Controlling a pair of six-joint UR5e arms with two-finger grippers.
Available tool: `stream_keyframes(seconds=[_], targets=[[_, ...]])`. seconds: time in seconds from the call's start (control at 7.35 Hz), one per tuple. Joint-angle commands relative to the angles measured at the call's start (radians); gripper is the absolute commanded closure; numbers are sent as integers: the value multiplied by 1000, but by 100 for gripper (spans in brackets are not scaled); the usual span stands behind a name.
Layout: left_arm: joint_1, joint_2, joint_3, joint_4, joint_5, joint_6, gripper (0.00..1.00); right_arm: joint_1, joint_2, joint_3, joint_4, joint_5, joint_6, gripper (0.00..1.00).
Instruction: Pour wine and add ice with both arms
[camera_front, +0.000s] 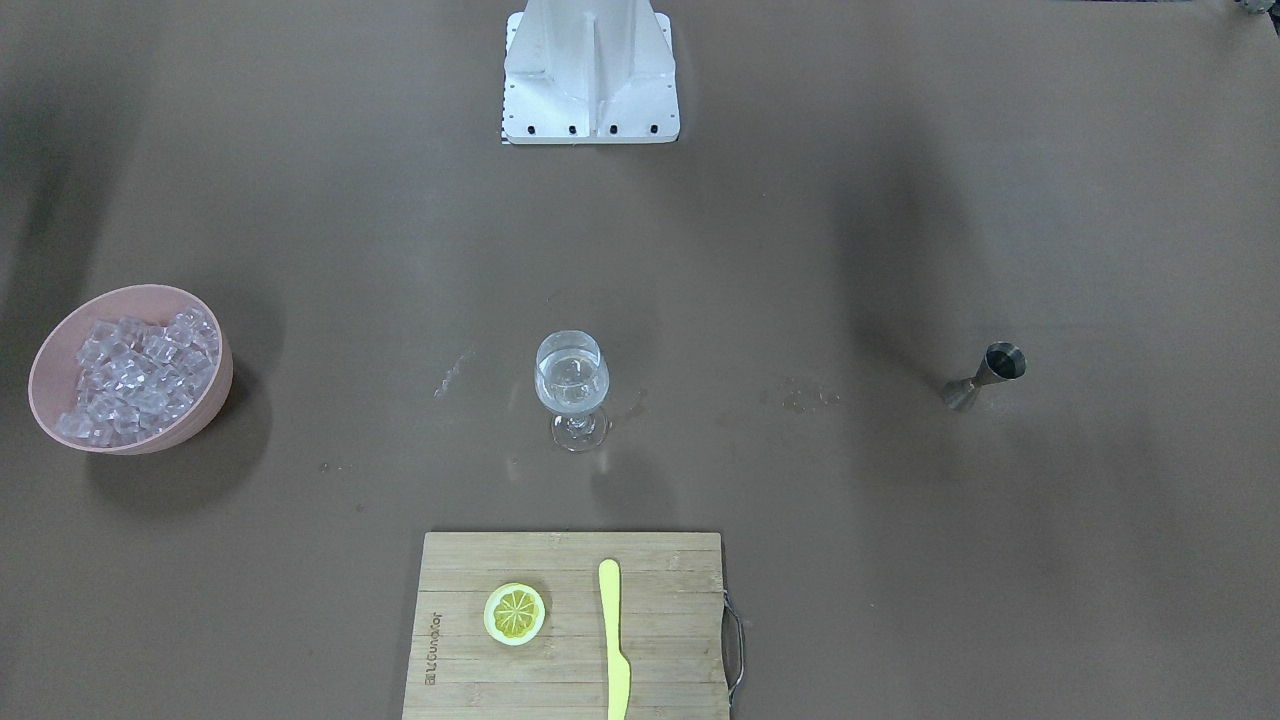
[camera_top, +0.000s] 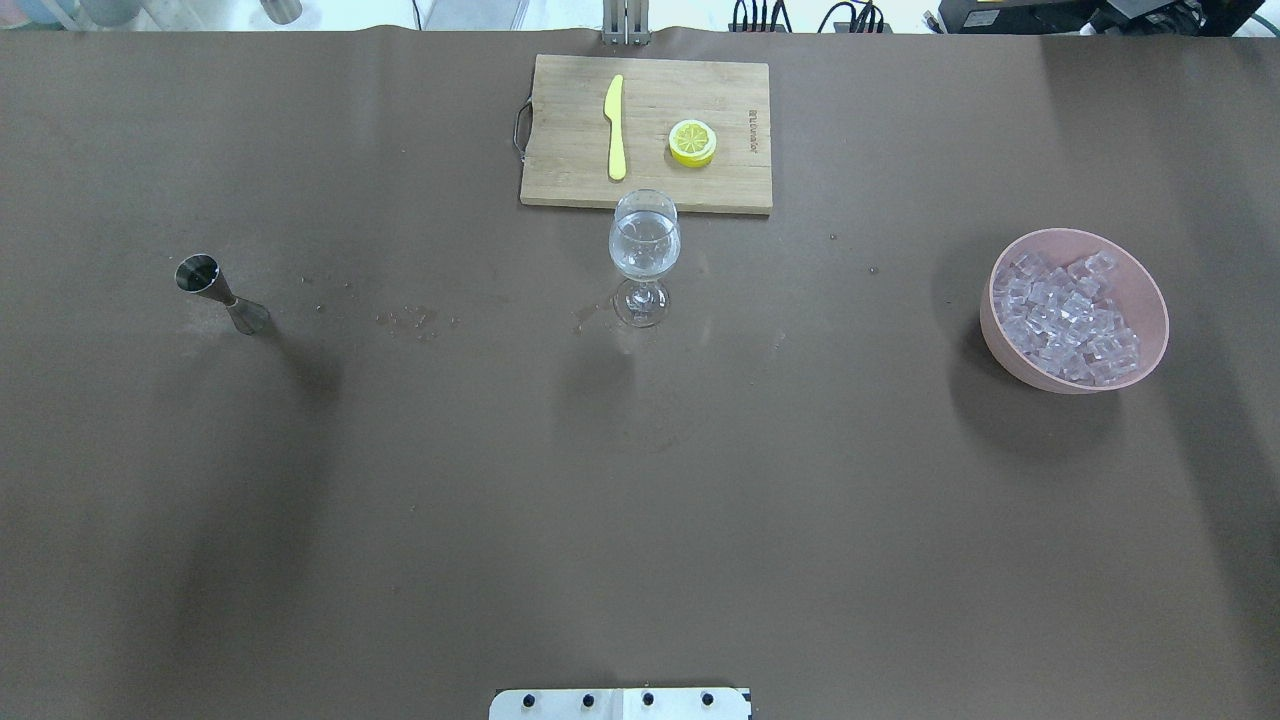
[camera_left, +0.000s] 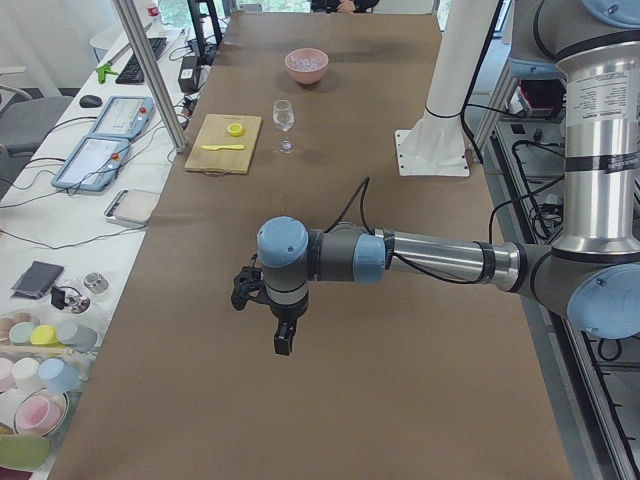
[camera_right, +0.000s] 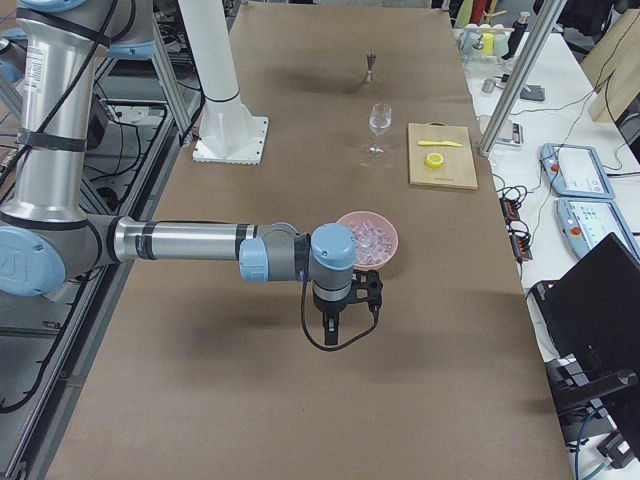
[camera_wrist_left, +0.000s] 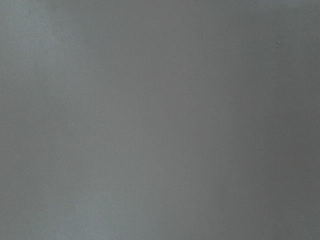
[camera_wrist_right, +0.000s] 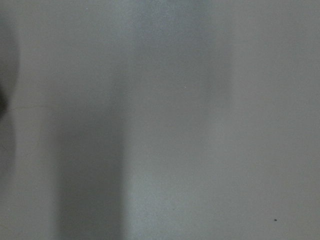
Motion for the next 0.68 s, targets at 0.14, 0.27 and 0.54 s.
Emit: stream_keyframes(seconds=[0.14, 0.27, 0.54], targets=[[0, 0, 1, 0, 0, 0, 2, 0, 0, 3, 1, -3, -1, 0], [0, -2, 0, 0, 0, 0, 2, 0, 0, 24, 1, -9, -1, 0], [0, -3, -2, 0, 0, 0, 2, 0, 1, 24, 0, -12, 0, 0]])
